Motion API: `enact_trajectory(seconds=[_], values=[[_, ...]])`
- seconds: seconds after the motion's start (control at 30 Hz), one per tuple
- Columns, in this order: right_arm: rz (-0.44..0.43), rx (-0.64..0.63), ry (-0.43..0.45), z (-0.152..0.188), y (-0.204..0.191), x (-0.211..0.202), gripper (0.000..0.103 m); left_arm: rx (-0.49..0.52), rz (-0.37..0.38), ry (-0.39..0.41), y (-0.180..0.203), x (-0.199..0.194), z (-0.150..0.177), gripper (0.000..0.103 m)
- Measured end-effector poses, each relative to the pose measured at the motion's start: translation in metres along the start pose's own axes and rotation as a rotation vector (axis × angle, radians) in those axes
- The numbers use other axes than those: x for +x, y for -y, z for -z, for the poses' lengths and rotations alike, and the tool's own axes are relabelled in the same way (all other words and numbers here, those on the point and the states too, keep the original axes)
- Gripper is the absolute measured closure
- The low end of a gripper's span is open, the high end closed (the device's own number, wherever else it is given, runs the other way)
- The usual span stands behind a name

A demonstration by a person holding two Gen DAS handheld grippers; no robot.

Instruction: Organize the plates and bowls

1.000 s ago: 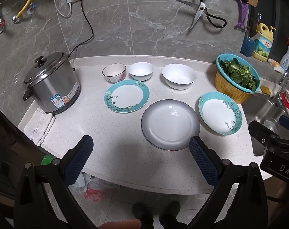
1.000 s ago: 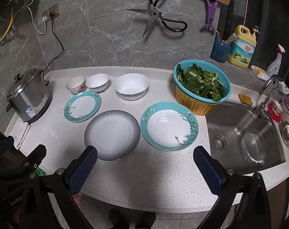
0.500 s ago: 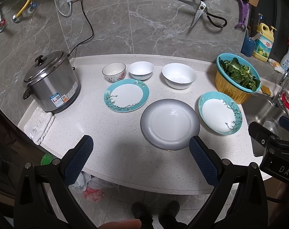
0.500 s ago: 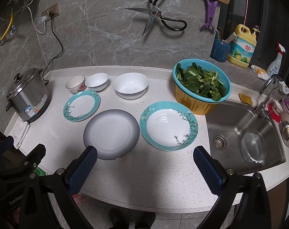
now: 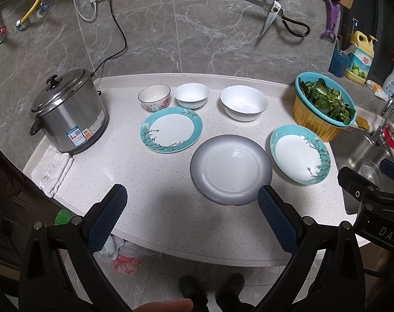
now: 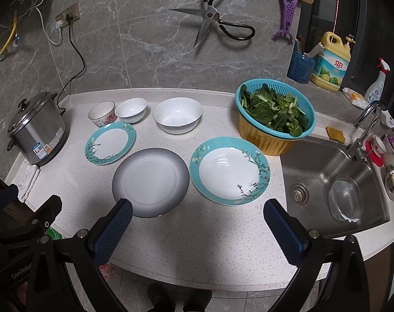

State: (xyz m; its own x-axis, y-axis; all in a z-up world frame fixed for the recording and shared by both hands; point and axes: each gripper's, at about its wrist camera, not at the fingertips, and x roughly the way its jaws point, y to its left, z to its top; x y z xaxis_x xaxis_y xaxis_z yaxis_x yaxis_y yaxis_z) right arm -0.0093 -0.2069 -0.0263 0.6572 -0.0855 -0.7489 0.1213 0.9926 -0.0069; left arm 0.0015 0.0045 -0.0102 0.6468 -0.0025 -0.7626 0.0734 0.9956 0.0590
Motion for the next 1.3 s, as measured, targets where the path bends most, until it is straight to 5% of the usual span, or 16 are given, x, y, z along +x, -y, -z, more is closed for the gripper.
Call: enact_trajectory(seconds=[1.3], values=[[-0.003,-0.002,-0.01,0.003,-0.002,0.008,0.0,-0.01,-0.003,-0.014,0.003,0.015,-0.001,0.001]])
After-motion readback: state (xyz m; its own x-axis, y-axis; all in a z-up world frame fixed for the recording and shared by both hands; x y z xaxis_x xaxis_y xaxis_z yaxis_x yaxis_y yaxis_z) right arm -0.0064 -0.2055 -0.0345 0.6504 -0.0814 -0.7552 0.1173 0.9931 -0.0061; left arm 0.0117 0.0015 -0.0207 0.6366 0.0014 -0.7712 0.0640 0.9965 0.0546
